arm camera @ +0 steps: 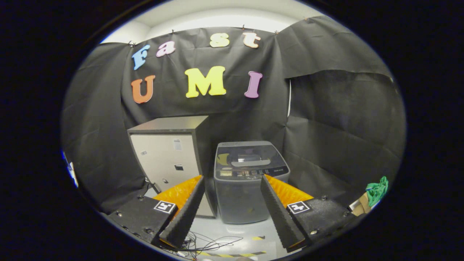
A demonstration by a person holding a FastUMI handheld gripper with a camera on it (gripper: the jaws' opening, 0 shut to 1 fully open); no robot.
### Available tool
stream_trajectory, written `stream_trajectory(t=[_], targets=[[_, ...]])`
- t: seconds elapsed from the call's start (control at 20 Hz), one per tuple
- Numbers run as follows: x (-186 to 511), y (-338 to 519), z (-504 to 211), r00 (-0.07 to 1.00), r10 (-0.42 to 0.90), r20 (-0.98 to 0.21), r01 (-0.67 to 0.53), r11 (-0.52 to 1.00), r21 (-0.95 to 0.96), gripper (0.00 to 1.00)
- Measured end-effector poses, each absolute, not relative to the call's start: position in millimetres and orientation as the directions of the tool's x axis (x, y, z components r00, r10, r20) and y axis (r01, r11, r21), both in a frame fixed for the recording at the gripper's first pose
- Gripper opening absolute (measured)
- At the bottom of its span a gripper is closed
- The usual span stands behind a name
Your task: Put the clothes into the washing machine and then close the washing machine lid.
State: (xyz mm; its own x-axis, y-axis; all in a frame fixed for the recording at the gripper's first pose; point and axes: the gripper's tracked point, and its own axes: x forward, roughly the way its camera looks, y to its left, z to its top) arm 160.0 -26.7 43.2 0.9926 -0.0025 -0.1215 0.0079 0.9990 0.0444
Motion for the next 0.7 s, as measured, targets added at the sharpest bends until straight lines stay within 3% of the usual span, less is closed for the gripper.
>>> stream_trajectory(t=[0.3, 0.7], targets=[[104, -21, 48, 0.998, 0.002, -0.064, 0.002, 0.999, 0.053, 0.98], [89, -17, 35, 0.998, -0.021, -0.056, 0.024, 0.999, 0.038, 0.98]])
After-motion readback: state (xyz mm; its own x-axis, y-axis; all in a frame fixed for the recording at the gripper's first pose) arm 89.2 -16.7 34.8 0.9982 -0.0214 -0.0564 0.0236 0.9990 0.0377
